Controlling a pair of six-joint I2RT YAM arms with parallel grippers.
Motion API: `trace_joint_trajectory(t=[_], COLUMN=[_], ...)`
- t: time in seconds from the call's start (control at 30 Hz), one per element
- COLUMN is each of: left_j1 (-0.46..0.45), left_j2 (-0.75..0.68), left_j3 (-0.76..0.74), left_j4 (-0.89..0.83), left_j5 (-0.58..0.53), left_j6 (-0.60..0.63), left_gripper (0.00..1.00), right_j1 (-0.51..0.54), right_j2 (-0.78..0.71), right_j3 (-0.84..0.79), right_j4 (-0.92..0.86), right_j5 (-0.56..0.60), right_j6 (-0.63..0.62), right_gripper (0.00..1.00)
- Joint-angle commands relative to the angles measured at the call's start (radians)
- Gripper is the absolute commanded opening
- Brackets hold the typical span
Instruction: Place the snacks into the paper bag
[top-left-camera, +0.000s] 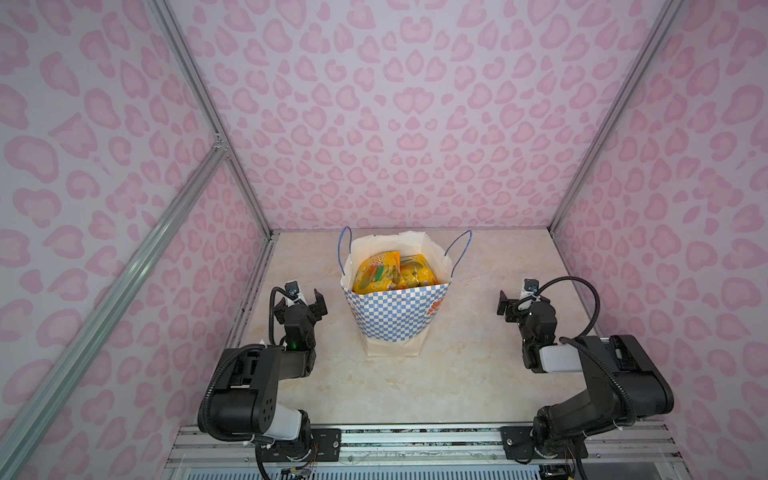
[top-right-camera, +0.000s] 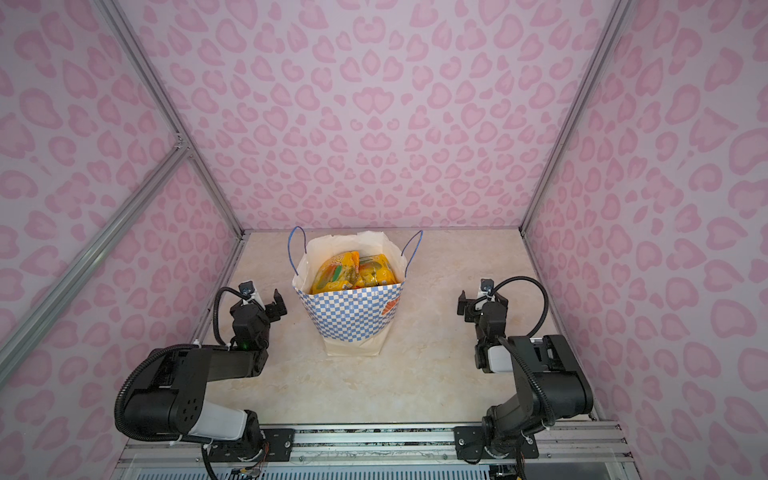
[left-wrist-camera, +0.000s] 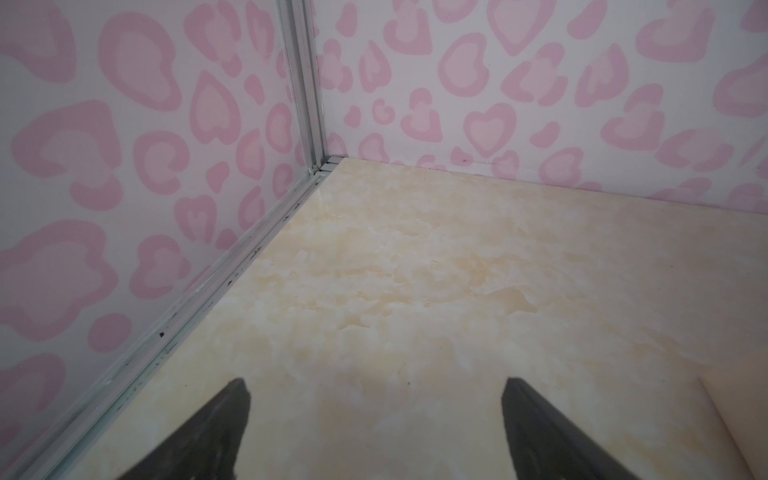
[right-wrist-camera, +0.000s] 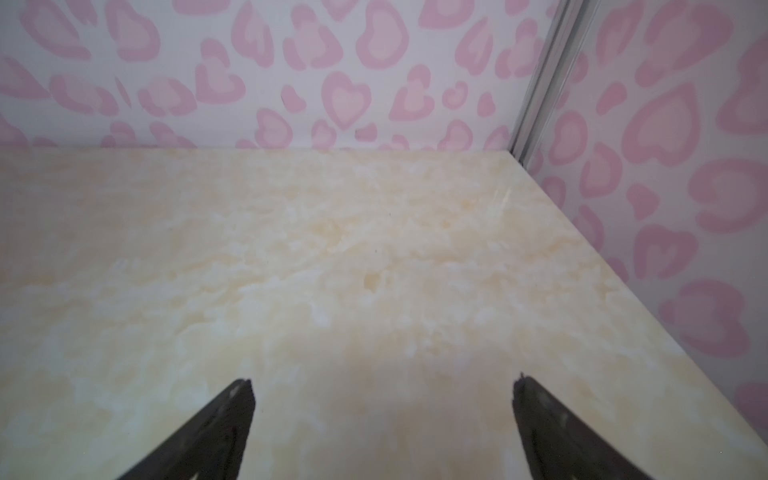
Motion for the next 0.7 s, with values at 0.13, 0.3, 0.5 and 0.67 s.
trace_joint_trajectory(t=[0.13, 0.3, 0.5, 0.67], left_j1=[0.0, 0.0, 0.003, 0.026], left_j2=[-0.002, -0.001, 0.006, 0.002], left_j3=[0.007, 0.008, 0.023, 0.031], left_j4=[0.013, 0.013, -0.008, -0.03], left_j5=[0.003, 0.003, 0.015, 0.109], left_j6=[-0.003, -0.001, -0.004, 0.007], left_gripper=[0.97, 0.97, 0.97, 0.97], right_j1=[-0.034, 0.001, 0.021, 0.013], right_j2=[0.019, 0.012, 0.011, 0.012], right_j3=[0.025, 0.01, -0.002, 0.002], right_j4=[-0.037, -0.019, 0.007, 0.0], right_j5=[-0.051, 0.01, 0.055, 0.043], right_j6=[0.019, -0.004, -0.012, -0.006], right_gripper=[1.0, 1.0, 1.0, 1.0])
